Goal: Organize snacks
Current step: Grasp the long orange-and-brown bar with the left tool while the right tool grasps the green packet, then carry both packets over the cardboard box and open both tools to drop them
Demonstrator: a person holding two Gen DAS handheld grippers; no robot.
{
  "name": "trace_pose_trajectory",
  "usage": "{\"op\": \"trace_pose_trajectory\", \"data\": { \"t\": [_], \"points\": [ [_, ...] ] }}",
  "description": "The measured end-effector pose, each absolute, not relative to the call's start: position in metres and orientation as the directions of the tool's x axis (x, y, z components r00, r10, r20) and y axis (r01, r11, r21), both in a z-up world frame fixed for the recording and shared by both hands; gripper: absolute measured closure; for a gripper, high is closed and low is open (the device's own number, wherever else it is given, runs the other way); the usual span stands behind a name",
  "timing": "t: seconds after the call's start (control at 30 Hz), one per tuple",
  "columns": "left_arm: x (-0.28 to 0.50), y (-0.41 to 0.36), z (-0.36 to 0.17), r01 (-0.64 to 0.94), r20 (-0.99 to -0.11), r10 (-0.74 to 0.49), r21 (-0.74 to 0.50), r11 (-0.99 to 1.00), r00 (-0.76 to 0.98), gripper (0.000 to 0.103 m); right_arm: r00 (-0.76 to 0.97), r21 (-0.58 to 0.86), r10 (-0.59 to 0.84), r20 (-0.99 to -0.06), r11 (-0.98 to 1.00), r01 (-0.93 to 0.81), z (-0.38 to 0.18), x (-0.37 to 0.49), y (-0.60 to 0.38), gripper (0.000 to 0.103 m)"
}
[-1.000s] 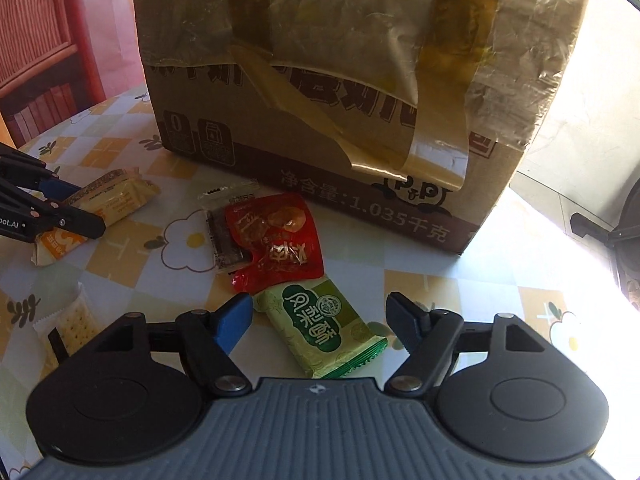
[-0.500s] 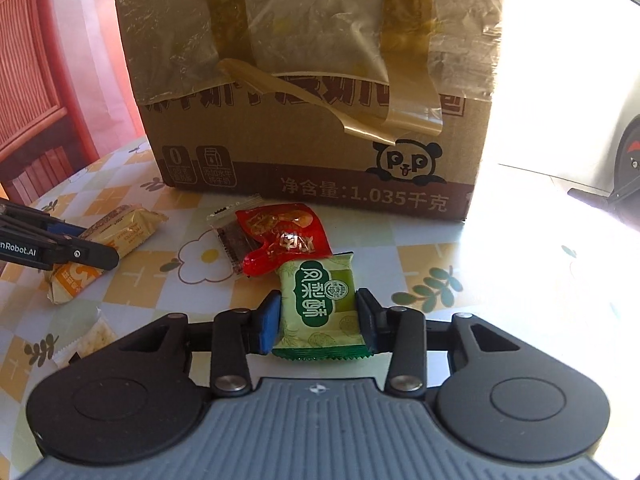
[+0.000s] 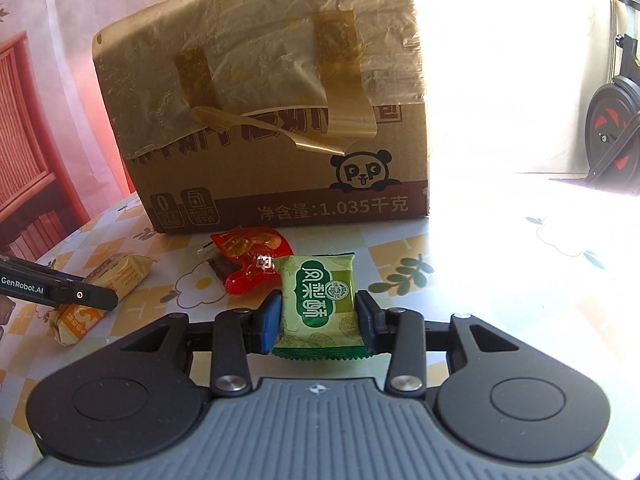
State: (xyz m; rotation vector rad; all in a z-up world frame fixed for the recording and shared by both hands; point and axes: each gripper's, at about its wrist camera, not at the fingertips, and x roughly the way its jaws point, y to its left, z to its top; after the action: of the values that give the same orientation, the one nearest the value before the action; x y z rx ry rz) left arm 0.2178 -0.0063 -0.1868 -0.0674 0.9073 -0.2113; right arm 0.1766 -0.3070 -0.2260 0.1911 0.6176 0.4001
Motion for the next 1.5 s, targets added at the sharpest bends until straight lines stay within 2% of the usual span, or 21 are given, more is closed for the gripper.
{"op": "trace_pose_trajectory", "data": {
  "t": [0.5, 0.7, 0.83, 1.23, 1.37, 1.5],
  "points": [
    [0.205, -0.006, -0.171, 0.165, -0.736, -0.237, -0.171, 0.972, 0.634, 0.065, 0.746, 0.292, 0.42, -0.517, 0.906, -0.308, -0.226, 0.176, -0.307, 0.062],
    [0.197, -0.004, -0.151, 0.164, -0.694, -0.229, -0.161, 0.973, 0.683, 0.065, 0.767, 0.278, 0.392, -0.508, 0.917, -0.285, -0.22, 0.171, -0.307, 0.062],
    [0.194, -0.006, -0.131, 0.177, -0.653, -0.233, -0.151, 0.972, 0.721, 0.065, 0.758, 0.254, 0.42, -0.5, 0.907, -0.335, -0.206, 0.163, -0.302, 0.062],
    [0.195, -0.027, -0.051, 0.248, -0.473, -0.266, -0.102, 0.963, 0.84, 0.065, 0.84, 0.231, 0.488, -0.238, 0.868, -0.439, -0.103, 0.16, -0.298, 0.062],
    [0.203, -0.037, -0.016, 0.28, -0.409, -0.295, -0.098, 0.955, 0.863, 0.065, 0.838, 0.167, 0.5, -0.22, 0.865, -0.473, -0.07, 0.179, -0.292, 0.062],
    [0.231, -0.056, 0.018, 0.3, -0.366, -0.31, -0.085, 0.95, 0.878, 0.065, 0.865, 0.173, 0.46, -0.2, 0.885, -0.431, -0.044, 0.218, -0.299, 0.062]
  ]
}}
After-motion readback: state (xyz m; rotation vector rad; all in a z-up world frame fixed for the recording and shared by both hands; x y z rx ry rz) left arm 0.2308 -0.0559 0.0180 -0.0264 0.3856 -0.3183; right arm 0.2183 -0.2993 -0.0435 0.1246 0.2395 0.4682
